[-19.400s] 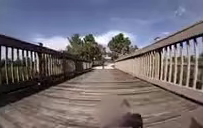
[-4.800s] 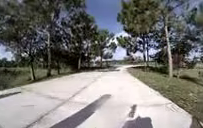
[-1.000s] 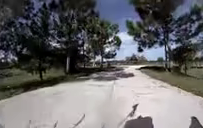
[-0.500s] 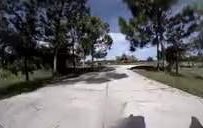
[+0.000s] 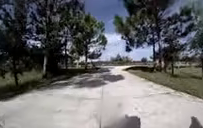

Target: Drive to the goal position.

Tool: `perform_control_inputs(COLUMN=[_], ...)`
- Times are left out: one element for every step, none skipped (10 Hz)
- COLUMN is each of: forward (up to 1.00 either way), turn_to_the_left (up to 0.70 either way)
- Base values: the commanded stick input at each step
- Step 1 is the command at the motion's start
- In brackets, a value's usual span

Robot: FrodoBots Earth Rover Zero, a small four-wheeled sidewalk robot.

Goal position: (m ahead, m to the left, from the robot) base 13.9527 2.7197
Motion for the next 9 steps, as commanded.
perform_control_inputs(forward=[0.85,0.85,0.85,0.85,0.85,0.85,0.85,0.85,0.85], turn_to_the_left=[0.0,0.0,0.0,0.0,0.0,0.0,0.0,0.0,-0.3])
